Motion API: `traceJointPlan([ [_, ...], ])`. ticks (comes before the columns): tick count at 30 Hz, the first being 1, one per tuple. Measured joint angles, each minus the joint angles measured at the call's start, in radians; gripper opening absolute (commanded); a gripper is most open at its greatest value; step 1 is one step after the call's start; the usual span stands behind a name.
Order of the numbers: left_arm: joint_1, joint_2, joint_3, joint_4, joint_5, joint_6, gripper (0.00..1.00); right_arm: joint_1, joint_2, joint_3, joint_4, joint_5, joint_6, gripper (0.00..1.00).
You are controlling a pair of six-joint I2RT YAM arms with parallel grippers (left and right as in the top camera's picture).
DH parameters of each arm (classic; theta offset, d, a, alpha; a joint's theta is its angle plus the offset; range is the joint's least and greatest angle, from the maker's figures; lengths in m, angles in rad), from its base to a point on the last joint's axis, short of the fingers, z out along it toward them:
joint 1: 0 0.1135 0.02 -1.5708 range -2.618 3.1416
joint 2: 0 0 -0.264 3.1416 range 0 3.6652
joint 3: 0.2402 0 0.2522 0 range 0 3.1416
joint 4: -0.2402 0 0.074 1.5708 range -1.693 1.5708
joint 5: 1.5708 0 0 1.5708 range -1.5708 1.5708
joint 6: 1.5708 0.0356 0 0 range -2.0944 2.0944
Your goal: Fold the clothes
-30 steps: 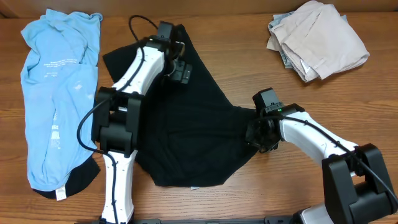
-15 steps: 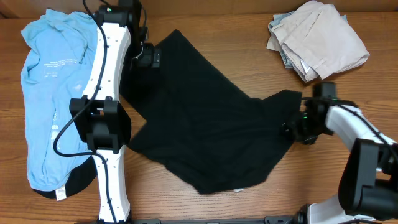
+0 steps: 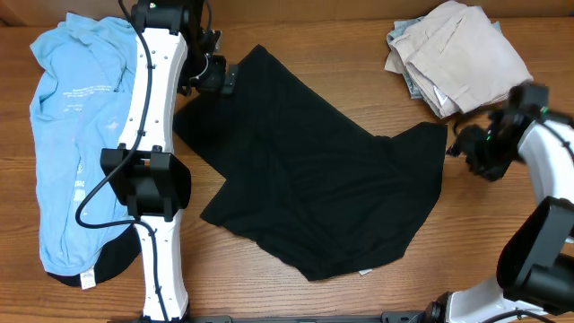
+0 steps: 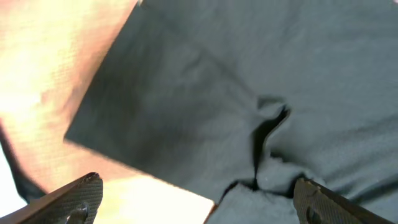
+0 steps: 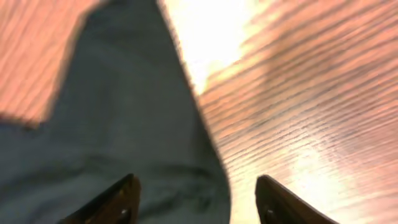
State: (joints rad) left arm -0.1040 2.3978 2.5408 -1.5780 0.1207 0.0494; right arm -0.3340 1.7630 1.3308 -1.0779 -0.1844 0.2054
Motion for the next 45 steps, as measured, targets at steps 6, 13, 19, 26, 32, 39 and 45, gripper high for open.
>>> traceJointPlan([
  [6, -0.032, 0.0, 0.0, 0.104, 0.003, -0.013, 0.94, 0.001, -0.042, 0.17, -0.176, -0.036, -0.011, 0.7],
  [13, -0.048, 0.022, 0.0, 0.124, 0.003, -0.119, 0.88, 0.019, -0.085, 0.173, -0.226, -0.097, -0.023, 0.7],
  [19, -0.047, 0.039, 0.0, 0.09, 0.006, -0.187, 0.88, 0.19, -0.085, 0.173, -0.274, -0.119, -0.043, 0.7],
  [26, 0.031, 0.035, 0.0, 0.024, 0.022, -0.208, 0.88, 0.534, -0.085, 0.165, -0.196, -0.13, -0.048, 0.71],
  [32, 0.098, 0.024, 0.0, -0.027, 0.022, -0.19, 0.88, 0.796, -0.085, 0.095, -0.066, -0.135, -0.048, 0.71],
  [39, 0.102, 0.017, 0.0, -0.03, 0.022, -0.158, 0.89, 1.028, -0.085, -0.018, -0.066, -0.104, 0.001, 0.77],
  [45, 0.102, 0.017, 0.0, -0.029, 0.022, -0.139, 0.89, 1.11, -0.085, -0.183, -0.027, -0.063, 0.082, 0.78],
])
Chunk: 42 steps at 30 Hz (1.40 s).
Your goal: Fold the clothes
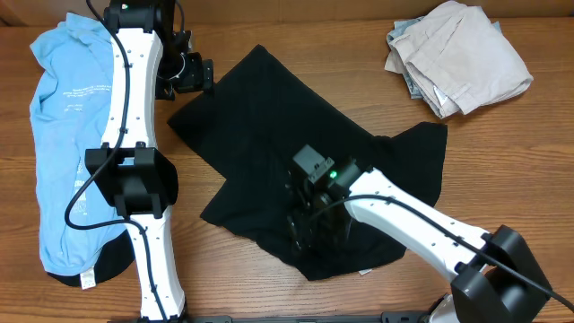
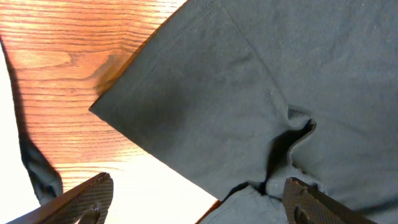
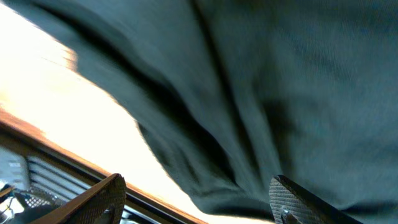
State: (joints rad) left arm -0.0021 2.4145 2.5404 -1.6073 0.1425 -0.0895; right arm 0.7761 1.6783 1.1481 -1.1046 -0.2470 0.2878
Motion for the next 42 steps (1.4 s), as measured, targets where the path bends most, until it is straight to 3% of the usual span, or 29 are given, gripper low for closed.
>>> traceJointPlan([
  [7, 0.0, 0.0, 0.0, 0.0, 0.0, 0.023, 0.91, 0.022, 0.0, -0.119, 0.049, -0.028, 0.058, 0.76],
  [17, 0.0, 0.0, 0.0, -0.011, 0.0, 0.043, 0.91, 0.153, 0.0, -0.129, 0.107, -0.062, 0.104, 0.74],
  [19, 0.0, 0.0, 0.0, -0.014, 0.0, 0.048, 0.91, 0.169, 0.0, -0.13, 0.117, -0.056, 0.111, 0.7],
  [24, 0.0, 0.0, 0.0, -0.019, 0.0, 0.049, 0.9, 0.161, 0.0, -0.156, 0.154, -0.029, 0.123, 0.44],
  [25, 0.0, 0.0, 0.0, -0.02, 0.0, 0.048, 0.9, 0.159, 0.0, -0.159, 0.155, -0.024, 0.13, 0.22],
  [26, 0.0, 0.0, 0.0, -0.02, 0.0, 0.049, 0.9, 0.155, 0.0, -0.162, 0.154, -0.015, 0.136, 0.07],
  [27, 0.0, 0.0, 0.0, -0.021, 0.0, 0.049, 0.89, 0.152, 0.0, -0.163, 0.154, -0.003, 0.138, 0.04],
  [35, 0.0, 0.0, 0.0, -0.059, 0.0, 0.049, 0.86, 0.073, -0.016, -0.163, 0.067, 0.014, 0.201, 0.04],
  [42, 0.0, 0.0, 0.0, -0.078, 0.0, 0.05, 0.85, -0.261, -0.284, -0.163, -0.145, 0.054, 0.259, 0.04],
])
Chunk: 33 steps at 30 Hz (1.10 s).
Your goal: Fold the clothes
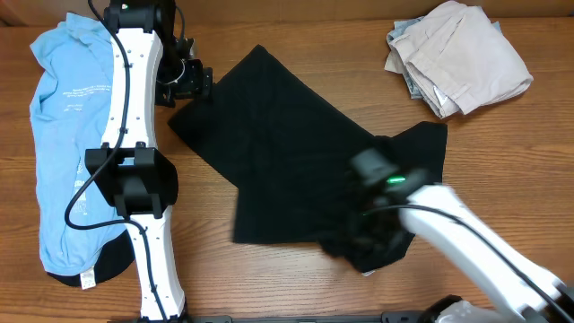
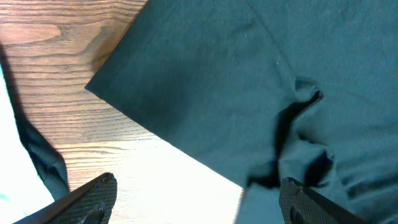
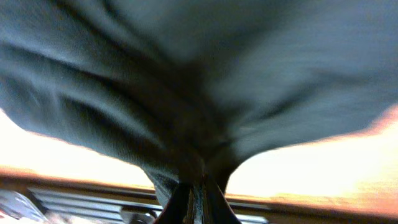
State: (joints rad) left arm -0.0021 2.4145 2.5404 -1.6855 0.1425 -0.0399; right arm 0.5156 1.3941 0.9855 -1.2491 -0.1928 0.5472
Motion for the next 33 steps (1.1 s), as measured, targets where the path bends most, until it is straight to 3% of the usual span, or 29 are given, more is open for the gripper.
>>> traceJointPlan([
  [5, -0.001, 0.0, 0.0, -0.002, 0.0, 0.014, 0.86, -0.344, -0.132, 0.0, -0.063, 0.048, -0.014, 0.04],
  [16, -0.031, 0.0, 0.0, -0.002, 0.0, 0.021, 0.85, -0.939, -0.131, 0.0, 0.054, -0.003, -0.142, 0.05],
  [19, -0.038, 0.0, 0.0, -0.002, 0.0, 0.021, 0.85, -1.083, -0.131, 0.009, 0.066, -0.061, -0.186, 0.37],
  [21, -0.042, 0.0, 0.0, -0.002, 0.0, 0.023, 0.83, -1.153, -0.13, 0.032, 0.054, -0.108, -0.231, 0.5],
  [27, -0.063, 0.0, 0.0, 0.006, 0.013, 0.075, 0.84, -1.155, -0.137, 0.181, -0.079, -0.206, -0.329, 0.57],
  [33, -0.115, 0.0, 0.0, 0.108, 0.02, 0.131, 0.89, -0.972, -0.259, 0.204, -0.145, -0.257, -0.36, 0.63],
])
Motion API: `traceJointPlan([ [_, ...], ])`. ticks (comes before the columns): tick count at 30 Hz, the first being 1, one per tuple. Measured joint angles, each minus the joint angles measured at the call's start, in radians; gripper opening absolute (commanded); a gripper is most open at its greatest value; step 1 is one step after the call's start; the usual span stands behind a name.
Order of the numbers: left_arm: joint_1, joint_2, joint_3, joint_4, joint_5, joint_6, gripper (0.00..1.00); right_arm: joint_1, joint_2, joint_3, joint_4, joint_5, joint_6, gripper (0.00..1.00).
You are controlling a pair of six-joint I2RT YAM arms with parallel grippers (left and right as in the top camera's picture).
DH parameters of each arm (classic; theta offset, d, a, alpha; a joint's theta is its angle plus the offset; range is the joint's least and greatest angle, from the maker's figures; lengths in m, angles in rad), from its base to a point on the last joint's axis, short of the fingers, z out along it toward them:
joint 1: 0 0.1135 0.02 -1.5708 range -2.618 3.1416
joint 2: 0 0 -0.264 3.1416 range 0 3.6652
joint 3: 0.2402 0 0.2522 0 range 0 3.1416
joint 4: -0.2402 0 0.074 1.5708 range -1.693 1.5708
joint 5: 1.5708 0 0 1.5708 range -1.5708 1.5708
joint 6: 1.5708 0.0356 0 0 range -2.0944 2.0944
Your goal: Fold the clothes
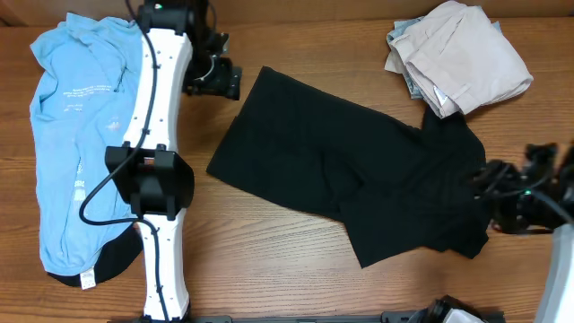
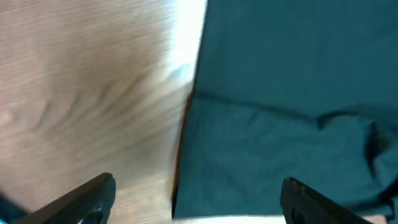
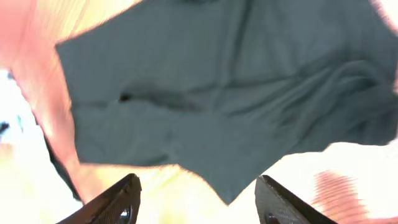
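A black garment (image 1: 359, 166) lies spread across the middle of the table, creased and bunched toward its right end. My left gripper (image 1: 224, 82) hovers open just off the garment's upper-left corner. In the left wrist view the left gripper (image 2: 199, 205) has dark cloth (image 2: 286, 93) ahead of it and bare wood to the left. My right gripper (image 1: 489, 190) is at the garment's right edge. From the right wrist, the right gripper (image 3: 200, 202) is open and raised, looking down on the whole black garment (image 3: 217, 93), with nothing between its fingers.
A light blue shirt (image 1: 72, 117) lies along the left side with a dark garment (image 1: 108, 267) under its lower end. A stack of folded beige clothes (image 1: 457, 54) sits at the back right. The left arm (image 1: 152, 135) stretches along the blue shirt's right edge.
My right gripper was shut on the black cloth near the garment's lower middle. Now it is open at the right edge, and the garment lies further right. My left gripper has shifted a little right.
First my right gripper was open at the garment's right edge and the left open at its upper-left corner. Then the right was open over the garment's lower-left part, then shut on cloth there. Now the garment lies shifted right and both grippers are open.
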State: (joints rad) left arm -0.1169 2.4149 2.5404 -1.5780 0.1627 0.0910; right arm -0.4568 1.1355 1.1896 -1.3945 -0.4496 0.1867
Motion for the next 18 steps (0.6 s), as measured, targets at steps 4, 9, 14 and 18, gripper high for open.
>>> traceJointPlan([
  [4, -0.036, 0.045, 0.002, 0.088, 0.002, 0.064, 0.88, 0.149, -0.012, -0.028, 0.017, 0.025, 0.034, 0.63],
  [9, -0.06, 0.167, 0.002, 0.135, 0.002, 0.101, 0.85, 0.288, -0.009, -0.097, 0.066, 0.109, 0.112, 0.61],
  [14, -0.074, 0.258, 0.002, 0.135, -0.011, 0.135, 0.8, 0.375, -0.009, -0.142, 0.106, 0.155, 0.17, 0.6],
  [18, -0.08, 0.267, 0.002, 0.123, -0.025, 0.151, 0.76, 0.42, -0.008, -0.19, 0.126, 0.177, 0.204, 0.59],
])
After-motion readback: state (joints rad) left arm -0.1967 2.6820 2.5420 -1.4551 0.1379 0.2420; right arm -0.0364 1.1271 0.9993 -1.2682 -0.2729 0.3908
